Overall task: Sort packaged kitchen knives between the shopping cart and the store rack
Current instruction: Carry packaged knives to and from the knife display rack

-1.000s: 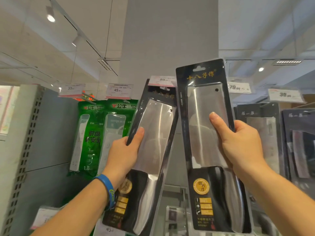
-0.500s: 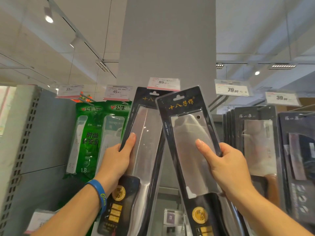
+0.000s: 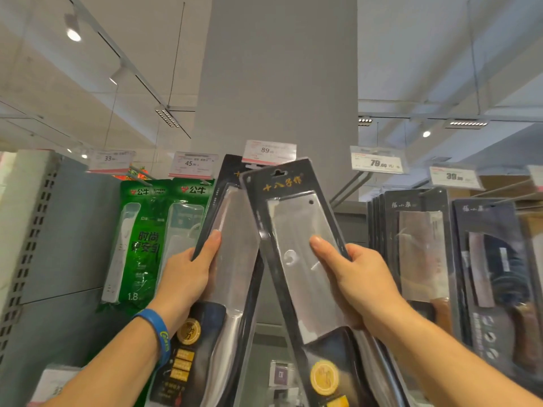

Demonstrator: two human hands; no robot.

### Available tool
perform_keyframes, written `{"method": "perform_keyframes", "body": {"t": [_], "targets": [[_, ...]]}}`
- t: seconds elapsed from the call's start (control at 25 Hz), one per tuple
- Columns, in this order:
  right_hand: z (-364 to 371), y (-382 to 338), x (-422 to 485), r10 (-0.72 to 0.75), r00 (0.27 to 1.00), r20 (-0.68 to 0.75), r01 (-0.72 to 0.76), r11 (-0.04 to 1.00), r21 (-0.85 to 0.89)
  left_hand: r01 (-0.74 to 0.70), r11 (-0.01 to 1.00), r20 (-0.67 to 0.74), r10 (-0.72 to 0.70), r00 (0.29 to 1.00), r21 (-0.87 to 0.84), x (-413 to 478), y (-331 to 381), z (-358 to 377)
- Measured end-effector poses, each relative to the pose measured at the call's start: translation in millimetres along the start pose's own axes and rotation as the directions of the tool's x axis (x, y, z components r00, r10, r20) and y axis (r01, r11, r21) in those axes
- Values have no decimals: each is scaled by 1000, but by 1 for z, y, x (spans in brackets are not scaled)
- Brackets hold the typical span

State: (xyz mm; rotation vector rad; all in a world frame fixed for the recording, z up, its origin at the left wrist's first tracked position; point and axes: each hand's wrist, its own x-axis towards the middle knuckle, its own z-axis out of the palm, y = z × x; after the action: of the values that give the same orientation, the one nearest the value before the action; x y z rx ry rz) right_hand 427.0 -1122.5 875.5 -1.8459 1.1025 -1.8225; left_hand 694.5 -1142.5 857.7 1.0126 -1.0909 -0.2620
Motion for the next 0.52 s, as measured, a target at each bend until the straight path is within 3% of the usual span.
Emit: {"method": "perform_keyframes", "body": {"t": [0.12,0.28,0.36,0.52], "targets": [[-3,-11,-2,102,987,126,-111,991,70,29,999,-36,-30,999,-30,6,-2,-3],[3,6,-19,51,989,140,-33,991,-133,64,998,-56,-65,996,-28,-1,-5,0],[4,7,-22,31,994,105,-16,990,-142,56,998,-21,-56,998,-19,-3,-3,0],[-5,-17,-2,-93,993,-78,88,994,-69,-114,953,104,88,991,281,-11,-13,0]]}}
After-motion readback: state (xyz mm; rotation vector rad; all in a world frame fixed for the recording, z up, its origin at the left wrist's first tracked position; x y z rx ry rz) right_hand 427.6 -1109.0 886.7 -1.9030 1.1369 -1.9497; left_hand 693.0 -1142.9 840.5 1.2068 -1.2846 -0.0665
